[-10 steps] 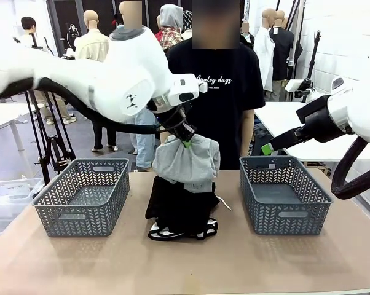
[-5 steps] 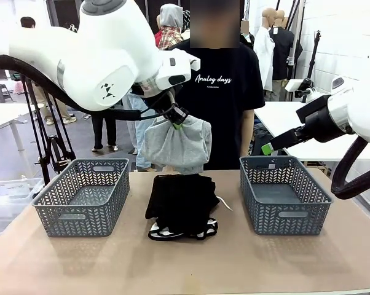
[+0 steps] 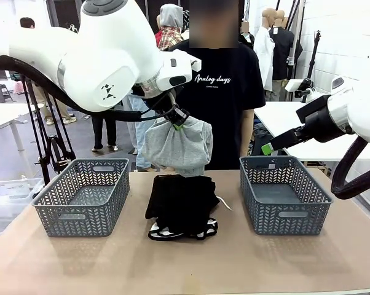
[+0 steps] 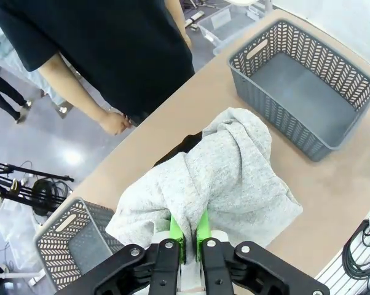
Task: Sort the tops and bottoms.
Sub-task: Lift clothes from the center of the table with your left hand, then sort the clothes according to human instructions.
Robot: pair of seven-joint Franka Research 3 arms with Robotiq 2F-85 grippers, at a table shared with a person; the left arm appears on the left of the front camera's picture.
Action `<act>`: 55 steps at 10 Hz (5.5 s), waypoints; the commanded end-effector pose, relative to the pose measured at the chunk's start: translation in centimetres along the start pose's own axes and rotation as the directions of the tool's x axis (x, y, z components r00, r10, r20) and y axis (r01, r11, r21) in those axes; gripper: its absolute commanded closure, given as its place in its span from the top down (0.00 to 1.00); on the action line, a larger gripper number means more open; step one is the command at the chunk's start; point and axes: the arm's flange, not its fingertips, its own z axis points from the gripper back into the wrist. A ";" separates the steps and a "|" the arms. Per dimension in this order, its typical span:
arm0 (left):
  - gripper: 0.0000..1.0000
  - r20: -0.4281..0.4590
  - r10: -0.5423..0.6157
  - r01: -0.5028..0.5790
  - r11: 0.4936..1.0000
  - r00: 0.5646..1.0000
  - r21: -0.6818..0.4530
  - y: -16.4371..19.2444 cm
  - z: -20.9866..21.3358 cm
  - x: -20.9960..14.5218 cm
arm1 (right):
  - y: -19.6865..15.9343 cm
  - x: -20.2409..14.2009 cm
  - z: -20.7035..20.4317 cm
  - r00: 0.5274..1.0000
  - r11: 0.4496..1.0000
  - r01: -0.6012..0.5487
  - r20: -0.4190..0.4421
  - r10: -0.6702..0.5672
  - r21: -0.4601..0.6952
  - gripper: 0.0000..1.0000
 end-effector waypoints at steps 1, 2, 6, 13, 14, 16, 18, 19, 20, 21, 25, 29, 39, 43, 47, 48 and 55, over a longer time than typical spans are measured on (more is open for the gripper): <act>0.00 0.006 0.002 -0.002 1.000 1.000 0.003 0.2 0.2 0.1 | -0.1 0.0 -0.2 1.000 1.000 0.013 0.007 -0.013 0.021 1.00; 0.00 0.006 0.002 -0.002 1.000 1.000 0.003 0.2 0.2 0.1 | -0.1 0.0 -0.2 1.000 1.000 0.013 0.007 -0.013 0.021 1.00; 0.00 0.006 0.002 -0.002 1.000 1.000 0.003 0.2 0.2 0.1 | -0.1 0.0 -0.2 1.000 1.000 0.013 0.007 -0.013 0.021 1.00; 0.00 0.006 0.002 -0.002 1.000 1.000 0.003 0.2 0.2 0.1 | -0.1 0.0 -0.2 1.000 1.000 0.013 0.007 -0.013 0.021 1.00; 0.00 0.006 0.002 -0.002 1.000 1.000 0.003 0.2 0.2 0.1 | -0.1 0.0 -0.2 1.000 1.000 0.013 0.007 -0.013 0.021 1.00; 0.00 0.006 0.002 -0.002 1.000 1.000 0.003 0.2 0.2 0.1 | -0.1 0.0 -0.2 1.000 1.000 0.013 0.007 -0.013 0.021 1.00; 0.00 0.006 0.002 -0.002 1.000 1.000 0.003 0.2 0.2 0.1 | -0.1 0.0 -0.2 1.000 1.000 0.013 0.007 -0.013 0.021 1.00; 0.00 0.006 0.002 -0.002 1.000 1.000 0.003 0.2 0.2 0.1 | -0.1 0.0 -0.2 1.000 1.000 0.013 0.007 -0.013 0.021 1.00; 0.00 0.006 0.002 -0.002 1.000 1.000 0.003 0.2 0.2 0.1 | -0.1 0.0 -0.2 1.000 1.000 0.013 0.007 -0.013 0.021 1.00; 0.00 0.006 0.002 -0.002 1.000 1.000 0.003 0.2 0.2 0.1 | -0.1 0.0 -0.2 1.000 1.000 0.013 0.007 -0.013 0.021 1.00; 0.00 0.006 0.002 -0.002 1.000 1.000 0.003 0.2 0.2 0.1 | -0.1 0.0 -0.2 1.000 1.000 0.013 0.007 -0.013 0.021 1.00; 0.00 0.006 0.002 -0.002 1.000 1.000 0.003 0.2 0.2 0.1 | -0.1 0.0 -0.2 1.000 1.000 0.013 0.007 -0.013 0.021 1.00; 0.00 0.006 0.002 -0.002 1.000 1.000 0.003 0.2 0.2 0.1 | -0.1 0.0 -0.2 1.000 1.000 0.013 0.007 -0.013 0.021 1.00; 0.00 0.006 0.002 -0.002 1.000 1.000 0.003 0.2 0.2 0.1 | -0.1 0.0 -0.2 1.000 1.000 0.013 0.007 -0.013 0.021 1.00; 0.00 0.000 0.001 -0.001 1.000 1.000 0.000 0.0 0.0 0.0 | -0.1 0.0 -0.2 1.000 1.000 0.013 0.007 -0.013 0.021 1.00; 0.00 0.016 0.006 -0.006 1.000 1.000 0.026 0.9 0.7 -0.4 | -0.1 0.0 -0.2 1.000 1.000 0.013 0.007 -0.013 0.021 1.00; 0.00 -0.060 0.203 -0.191 0.969 0.977 0.159 8.2 5.3 -8.1 | -0.1 0.0 -0.2 1.000 1.000 0.013 0.007 -0.013 0.021 1.00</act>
